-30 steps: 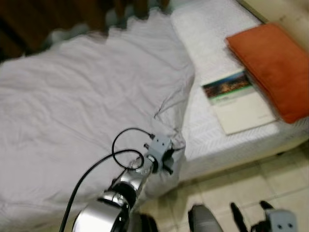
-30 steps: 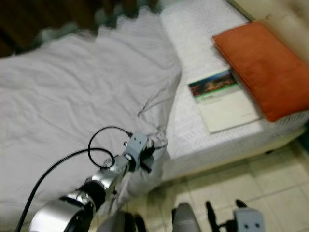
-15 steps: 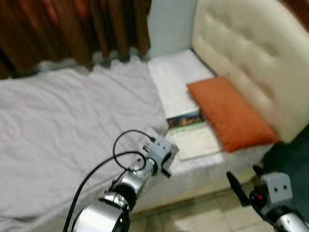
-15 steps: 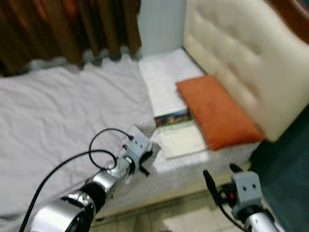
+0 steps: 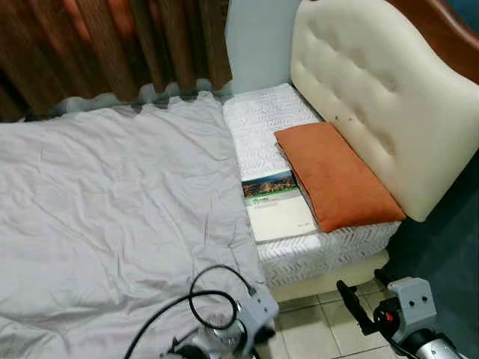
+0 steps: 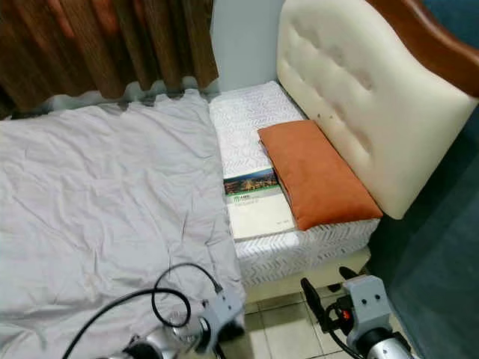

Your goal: Clean up the room

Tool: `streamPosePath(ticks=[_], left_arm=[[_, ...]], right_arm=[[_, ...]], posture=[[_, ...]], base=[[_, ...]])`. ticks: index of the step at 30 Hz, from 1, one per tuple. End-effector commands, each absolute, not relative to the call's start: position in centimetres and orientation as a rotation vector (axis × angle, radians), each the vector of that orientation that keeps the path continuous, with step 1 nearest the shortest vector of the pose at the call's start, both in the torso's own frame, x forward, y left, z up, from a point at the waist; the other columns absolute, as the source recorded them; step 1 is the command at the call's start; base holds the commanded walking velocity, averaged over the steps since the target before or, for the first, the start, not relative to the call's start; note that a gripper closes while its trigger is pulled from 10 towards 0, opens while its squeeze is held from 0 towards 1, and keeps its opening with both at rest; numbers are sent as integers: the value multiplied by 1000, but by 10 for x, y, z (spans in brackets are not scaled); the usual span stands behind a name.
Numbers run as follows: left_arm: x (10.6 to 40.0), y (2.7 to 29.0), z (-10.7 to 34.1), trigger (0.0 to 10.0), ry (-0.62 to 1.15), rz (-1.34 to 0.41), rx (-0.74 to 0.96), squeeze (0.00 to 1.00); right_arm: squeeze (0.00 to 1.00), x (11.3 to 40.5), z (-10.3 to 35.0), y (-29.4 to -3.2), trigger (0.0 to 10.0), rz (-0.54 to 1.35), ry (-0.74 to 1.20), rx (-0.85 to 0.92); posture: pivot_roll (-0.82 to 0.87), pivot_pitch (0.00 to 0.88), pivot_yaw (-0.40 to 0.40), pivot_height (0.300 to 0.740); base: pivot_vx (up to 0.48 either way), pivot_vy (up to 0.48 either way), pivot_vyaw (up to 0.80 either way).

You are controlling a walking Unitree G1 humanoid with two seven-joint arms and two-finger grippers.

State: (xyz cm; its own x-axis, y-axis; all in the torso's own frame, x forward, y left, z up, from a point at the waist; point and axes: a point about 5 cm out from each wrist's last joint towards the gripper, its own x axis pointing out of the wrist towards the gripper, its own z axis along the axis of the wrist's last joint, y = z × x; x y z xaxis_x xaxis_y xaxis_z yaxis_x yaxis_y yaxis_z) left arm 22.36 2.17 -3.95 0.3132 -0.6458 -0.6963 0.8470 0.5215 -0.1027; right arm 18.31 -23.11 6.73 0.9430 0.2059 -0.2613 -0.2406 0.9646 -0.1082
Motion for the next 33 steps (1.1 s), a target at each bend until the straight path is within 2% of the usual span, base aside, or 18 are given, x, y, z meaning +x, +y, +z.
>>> streamPosePath(ticks=[1, 4, 5, 6, 7, 9, 11, 13, 14, 16, 18, 20, 23, 25, 26, 27, 33], left_arm=[[212, -41, -17, 10000, 678, -1165, 202, 1000], [214, -46, -13, 10000, 659, -1154, 190, 1000], [228, -42, -5, 10000, 600, -1090, 177, 1000], [228, -42, -5, 10000, 600, -1090, 177, 1000], [246, -30, 3, 10000, 512, -1011, 176, 1000], [260, -16, 10, 10000, 439, -938, 167, 1000], [277, 11, 17, 10000, 343, -798, 139, 1000], [288, 37, 25, 10000, 252, -672, 95, 1000], [288, 37, 25, 10000, 252, -672, 95, 1000], [293, 74, 40, 10000, 131, -506, 21, 1000], [287, 110, 56, 10000, 24, -344, -4, 1000], [275, 131, 66, 10000, -31, -241, 7, 1000], [245, 153, 60, 10000, -5, -143, -2, 1000], [242, 155, 57, 10000, 10, -137, -4, 1000], [242, 159, 53, 10000, 24, -107, 5, 302], [242, 162, 51, 10000, 40, -79, 9, 0], [229, 171, 60, 10000, 10, -20, 58, 0]], right_arm=[[0, 180, 59, -224, 10000, 244, 285, -119], [0, 181, 56, -220, 10000, 262, 291, -118], [0, 189, 58, -215, 10000, 279, 271, -118], [0, 189, 58, -215, 10000, 279, 271, -118], [0, 197, 62, -211, 10000, 284, 240, -111], [0, 204, 64, -210, 10000, 277, 219, -104], [0, 212, 66, -211, 10000, 241, 190, -91], [0, 219, 69, -215, 10000, 186, 165, -84], [0, 219, 69, -215, 10000, 186, 165, -84], [0, 228, 73, -220, 10000, 114, 134, -75], [0, 232, 77, -223, 10000, 54, 114, -72], [0, 234, 76, -223, 10000, 38, 110, -71], [0, 242, 73, -212, 10000, 77, 100, -40], [0, 244, 73, -210, 10000, 83, 99, -32], [0, 247, 73, -209, 10000, 85, 92, -27], [0, 250, 74, -210, 10000, 83, 84, -21], [0, 258, 81, -210, 10000, 73, 24, 24]], posture=[[-324, 106, 34, 732], [-311, 95, 35, 732], [-297, 83, 37, 732], [-297, 83, 37, 732], [-280, 69, 38, 732], [-264, 53, 41, 732], [-245, 39, 41, 732], [-219, 19, 42, 732], [-219, 19, 42, 732], [-166, 0, 35, 732], [-138, 0, 30, 732], [-103, 0, 16, 732], [-41, 0, -23, 732], [-41, 0, -23, 732], [-21, 0, -40, 732], [-7, 0, -47, 732], [18, 0, -64, 732]], base=[[0, 0, 0], [0, 0, 0], [0, 0, 0], [0, 0, 0], [0, 0, 0], [0, 0, 0], [0, 0, 0], [0, 0, 0], [0, 0, 0], [0, 0, 0], [0, 0, 0], [0, 0, 0], [0, 0, 0], [0, 0, 0], [0, 0, 0], [0, 0, 0], [0, 0, 0]])
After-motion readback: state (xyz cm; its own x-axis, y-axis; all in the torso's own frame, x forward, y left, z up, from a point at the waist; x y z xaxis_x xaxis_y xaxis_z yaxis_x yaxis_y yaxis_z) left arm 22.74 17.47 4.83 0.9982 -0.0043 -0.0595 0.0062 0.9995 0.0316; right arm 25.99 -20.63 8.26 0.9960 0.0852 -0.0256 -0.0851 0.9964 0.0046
